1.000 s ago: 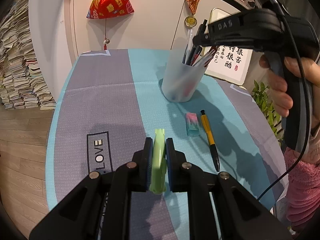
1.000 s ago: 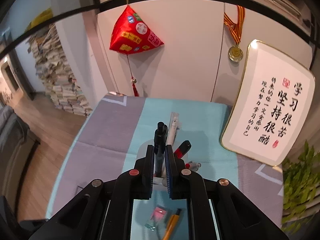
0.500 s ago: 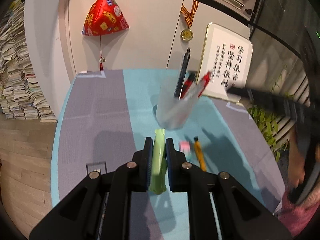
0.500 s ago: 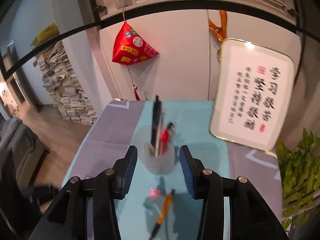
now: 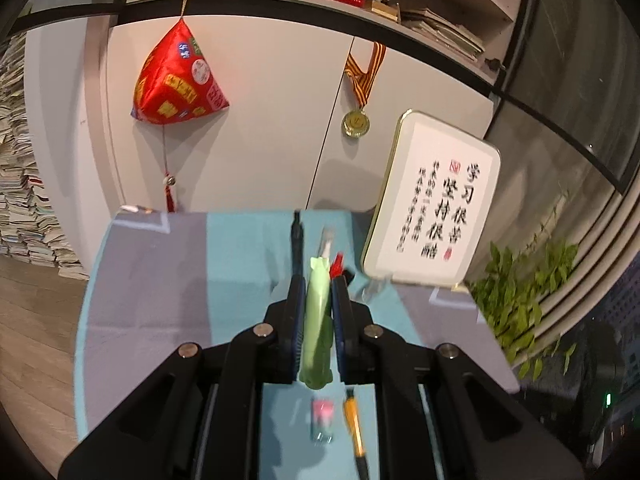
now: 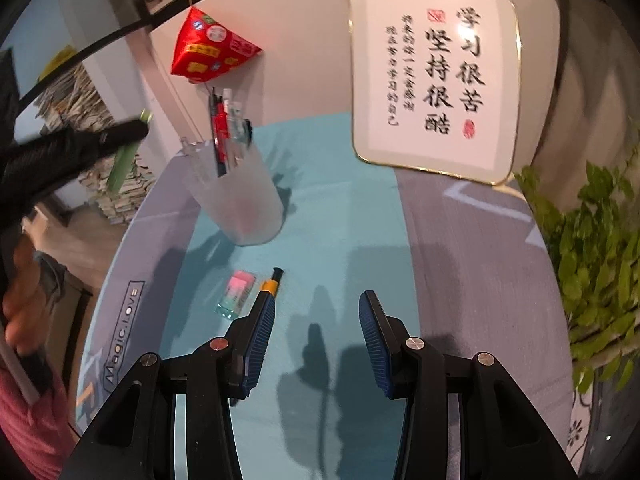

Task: Organize stationery
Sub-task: 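Lower the green highlighter into the cup and open the left gripper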

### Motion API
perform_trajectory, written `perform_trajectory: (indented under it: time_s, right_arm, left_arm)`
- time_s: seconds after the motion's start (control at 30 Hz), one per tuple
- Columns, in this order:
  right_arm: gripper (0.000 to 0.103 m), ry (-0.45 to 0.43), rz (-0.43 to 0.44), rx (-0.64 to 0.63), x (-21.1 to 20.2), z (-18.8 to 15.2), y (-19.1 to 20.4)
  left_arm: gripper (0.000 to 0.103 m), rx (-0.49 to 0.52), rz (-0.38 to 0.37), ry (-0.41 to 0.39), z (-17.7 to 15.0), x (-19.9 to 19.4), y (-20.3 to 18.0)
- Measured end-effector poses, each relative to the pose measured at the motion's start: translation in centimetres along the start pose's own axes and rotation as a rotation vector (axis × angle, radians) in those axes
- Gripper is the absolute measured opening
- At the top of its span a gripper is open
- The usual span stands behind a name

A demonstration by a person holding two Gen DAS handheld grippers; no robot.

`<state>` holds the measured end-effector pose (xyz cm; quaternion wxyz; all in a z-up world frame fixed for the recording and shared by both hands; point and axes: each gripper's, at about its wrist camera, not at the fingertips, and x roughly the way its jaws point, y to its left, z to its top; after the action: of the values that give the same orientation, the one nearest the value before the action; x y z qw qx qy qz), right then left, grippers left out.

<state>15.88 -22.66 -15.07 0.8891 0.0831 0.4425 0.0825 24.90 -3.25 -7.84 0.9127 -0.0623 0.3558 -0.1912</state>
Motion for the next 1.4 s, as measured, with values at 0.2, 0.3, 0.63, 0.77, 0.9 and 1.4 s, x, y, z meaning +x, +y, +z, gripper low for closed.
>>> perform_trajectory:
  time_s: [0.2,0.3,0.63,0.77,0.9,1.4]
  right_arm:
    - [0.044,0.004,0.014,-0.003,0.0,-0.3,-0.4]
    - [0.044,0.010,0.018,-0.011,0.2,-0.4,-0.2]
    - [0.044,0.059,0.039,-0.029,1.7,-1.0,0.7]
    - [0.044,0.077,0.039,-0.048,2.1,-1.4,1.3]
    - [0.044,0.087,0.040,-0.054,2.4,-1.6,1.8]
    - [0.044,0.114,0.048,-0.071,3.1,-1.7,2.3]
  left_arm:
    - [0.012,-0.021,0.019,-0.018,0.8,2.7,-0.1]
    - [0.012,-0.042,0.021,-0.016,0.4,3.6,0.4]
    - [0.012,-0.054,0.023,-0.028,-0.2,4.4,1.1]
    - [0.012,-0.048,0.022,-0.019,-0.5,4.5,1.1]
    - [0.011,-0.053,0.023,-0.018,-0.9,4.5,1.5]
    - [0.029,-0.106,-0.009,-0.021,-1.5,2.7,2.8]
